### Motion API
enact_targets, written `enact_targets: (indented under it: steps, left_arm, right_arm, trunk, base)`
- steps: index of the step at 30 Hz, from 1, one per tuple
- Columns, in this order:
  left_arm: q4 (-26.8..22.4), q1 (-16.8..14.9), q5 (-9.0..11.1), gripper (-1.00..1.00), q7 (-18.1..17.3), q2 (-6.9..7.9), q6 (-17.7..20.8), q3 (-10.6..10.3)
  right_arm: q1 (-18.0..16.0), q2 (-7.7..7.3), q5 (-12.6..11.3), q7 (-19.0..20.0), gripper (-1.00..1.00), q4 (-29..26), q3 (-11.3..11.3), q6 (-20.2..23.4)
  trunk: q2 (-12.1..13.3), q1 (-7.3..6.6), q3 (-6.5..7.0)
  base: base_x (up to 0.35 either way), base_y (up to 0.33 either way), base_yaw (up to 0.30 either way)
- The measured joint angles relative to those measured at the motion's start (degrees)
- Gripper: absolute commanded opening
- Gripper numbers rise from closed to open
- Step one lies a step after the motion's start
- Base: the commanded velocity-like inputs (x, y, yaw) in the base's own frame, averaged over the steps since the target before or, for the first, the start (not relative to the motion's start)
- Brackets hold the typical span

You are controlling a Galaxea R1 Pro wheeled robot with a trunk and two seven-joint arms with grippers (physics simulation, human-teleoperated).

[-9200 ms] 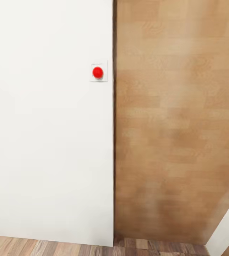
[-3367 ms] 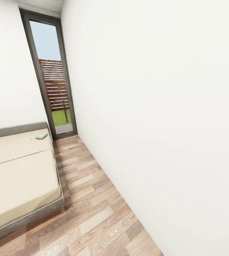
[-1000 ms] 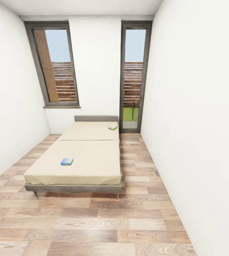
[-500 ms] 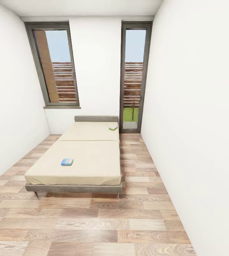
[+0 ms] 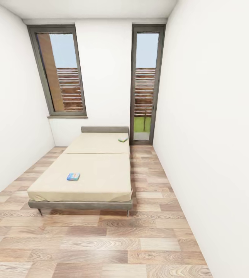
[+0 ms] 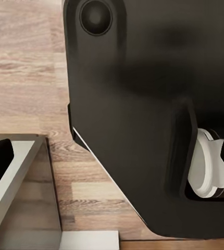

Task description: Put all the toys in the child's room - the three board games (two on the bed and one on the table), the two jigsaw puzzles on the table, and the tennis ball on the table - inside the toy box on the table in the child's room.

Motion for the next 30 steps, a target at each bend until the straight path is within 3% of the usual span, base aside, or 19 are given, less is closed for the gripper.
enact_targets:
  steps: [9, 16, 22, 25, 29, 30]
  left_arm:
    - [-1.84, 0.0, -0.03, 1.0, 0.0, 0.11, -0.21, -0.12]
    - [-5.08, -0.12, -0.03, 1.0, 0.0, 1.59, 0.16, 0.14]
    - [-9.44, -1.23, 0.23, 1.0, -0.27, 3.16, 1.08, 0.3]
    - [-12.41, -3.91, 0.47, 1.0, -0.52, 4.22, 4.19, 0.42]
    - [-16.85, -8.86, 0.95, 1.0, -1.47, 5.67, 14.08, 0.83]
    - [-19.16, -10.71, 1.7, 1.0, -3.03, 6.24, 18.63, 1.53]
  right_arm:
    - [0.0, 0.15, 0.06, -0.01, 1.0, 0.0, 0.0, -0.08]
    - [0.0, 0.03, -0.14, 0.05, 1.0, 0.01, -0.2, -7.87]
    - [-0.35, -0.08, -0.18, 0.42, 1.0, -0.07, -0.31, -9.74]
    - [-2.2, 0.5, -0.13, 0.27, 1.0, -0.78, -0.39, -8.93]
    - [-7.17, 0.48, -0.29, 0.19, 1.0, -3.12, -0.52, -4.7]
    - [-9.33, 0.4, -0.42, 0.17, 1.0, -4.07, -0.55, -1.8]
  trunk:
    - [3.62, -1.98, 1.63]
    - [6.43, -3.52, 2.89]
    - [8.86, -4.84, 4.0]
    - [10.07, -5.5, 4.55]
    - [11.68, -6.38, 5.28]
    - [12.08, -6.6, 5.46]
  base:
    - [0.0, 0.0, 0.0]
    - [0.0, 0.0, 0.0]
    - [0.0, 0.0, 0.0]
    - [0.0, 0.0, 0.0]
    - [0.0, 0.0, 0.0]
    - [0.0, 0.0, 0.0]
